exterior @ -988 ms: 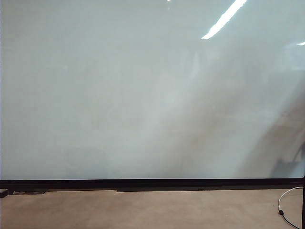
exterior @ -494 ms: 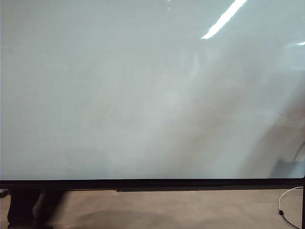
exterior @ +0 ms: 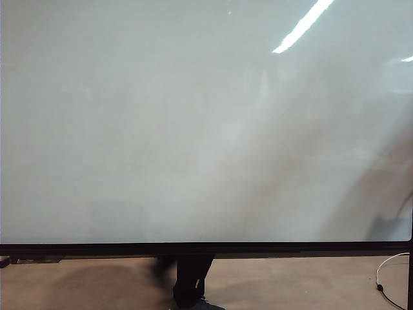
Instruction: Pick up the pen on the shelf to the right of the whiteboard and draw a check mark.
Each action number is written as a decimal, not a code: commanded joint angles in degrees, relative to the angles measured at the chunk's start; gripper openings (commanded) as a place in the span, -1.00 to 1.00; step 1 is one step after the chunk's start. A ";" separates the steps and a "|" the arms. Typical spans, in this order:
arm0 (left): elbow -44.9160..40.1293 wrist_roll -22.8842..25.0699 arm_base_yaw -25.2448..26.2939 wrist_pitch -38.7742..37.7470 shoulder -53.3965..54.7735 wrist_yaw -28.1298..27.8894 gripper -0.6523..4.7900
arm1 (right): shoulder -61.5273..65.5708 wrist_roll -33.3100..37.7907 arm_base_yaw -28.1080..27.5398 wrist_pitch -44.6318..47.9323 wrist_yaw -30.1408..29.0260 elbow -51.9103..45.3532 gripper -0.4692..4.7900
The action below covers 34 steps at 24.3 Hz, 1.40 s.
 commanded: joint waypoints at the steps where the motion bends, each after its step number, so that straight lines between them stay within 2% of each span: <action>1: 0.17 0.26 0.00 0.72 0.02 0.02 -0.78 | -0.46 0.46 -0.09 1.79 -0.72 0.20 -0.86; 5: 0.17 0.26 0.00 0.72 0.02 0.02 -0.78 | -0.48 0.46 -0.17 1.70 0.85 0.17 -0.86; 12: 0.17 0.26 0.00 0.72 0.02 0.02 -0.78 | -0.70 0.66 -0.92 1.86 7.48 0.04 -0.86; 16: 0.17 0.26 0.00 0.72 0.02 0.02 -0.78 | -1.38 1.09 -0.83 1.95 8.66 -0.66 -0.86; 17: 0.17 0.26 0.00 0.72 0.02 0.02 -0.78 | -2.54 1.27 -0.70 1.90 9.60 -1.62 -0.86; 21: 0.15 0.26 0.00 0.70 0.02 0.00 -0.78 | -11.32 0.79 0.20 3.13 20.70 -9.31 -0.86; 23: 0.17 0.26 0.00 0.70 0.02 0.00 -0.78 | -17.22 0.87 0.26 2.73 23.52 -13.77 -0.86; 27: 0.17 0.26 -0.02 0.72 0.02 0.02 -0.78 | -28.15 3.15 2.40 2.25 25.44 -21.29 -0.86; 28: 0.15 0.26 -0.02 0.72 0.02 0.02 -0.78 | -29.70 3.76 3.10 2.25 25.27 -22.43 -0.86; 30: 0.17 0.26 -0.02 0.72 0.02 0.02 -0.78 | -33.24 4.79 5.29 2.23 21.16 -25.07 -0.86; 32: 0.17 0.26 -0.02 0.72 0.02 0.02 -0.78 | -34.82 4.74 7.80 0.92 13.11 -25.88 -0.86; 34: 0.17 0.26 -0.02 0.72 0.02 0.00 -0.78 | -34.86 4.76 9.62 0.79 7.65 -25.83 -0.86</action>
